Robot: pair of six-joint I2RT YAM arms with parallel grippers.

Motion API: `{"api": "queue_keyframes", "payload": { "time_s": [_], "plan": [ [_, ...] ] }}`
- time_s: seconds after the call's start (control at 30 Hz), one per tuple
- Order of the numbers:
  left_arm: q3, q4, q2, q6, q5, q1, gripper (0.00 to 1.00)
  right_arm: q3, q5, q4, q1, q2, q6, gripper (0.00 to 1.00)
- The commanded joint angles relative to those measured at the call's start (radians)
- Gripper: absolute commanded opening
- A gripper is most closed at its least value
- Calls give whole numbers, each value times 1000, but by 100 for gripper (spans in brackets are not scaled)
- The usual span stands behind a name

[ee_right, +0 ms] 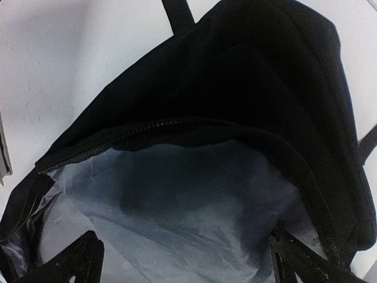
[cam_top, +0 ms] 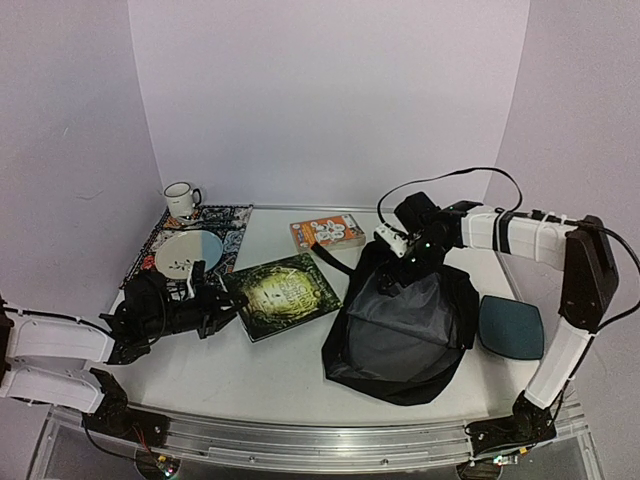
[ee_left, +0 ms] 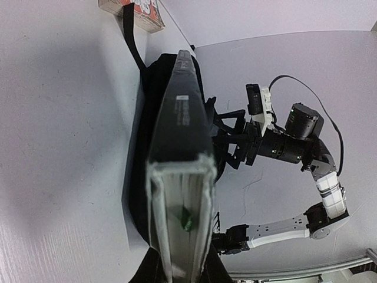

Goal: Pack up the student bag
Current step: Pass from the right arm to the left, then adjust the student bag at the center of the board.

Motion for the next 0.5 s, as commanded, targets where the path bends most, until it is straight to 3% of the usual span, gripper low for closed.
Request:
{"api": "queue_keyframes", "payload": {
  "time_s": [0.0, 0.17, 0.47],
  "plan": [
    [59, 68, -40, 26, 32, 6, 0, 50, -18, -74, 20, 120, -37, 98],
    [55, 48, -63, 29, 30, 9, 0, 99, 90, -105, 85, 209, -36, 98],
    [52, -3, -110, 47, 11, 14, 0, 15, 226, -125, 193, 165, -21, 98]
  ]
}}
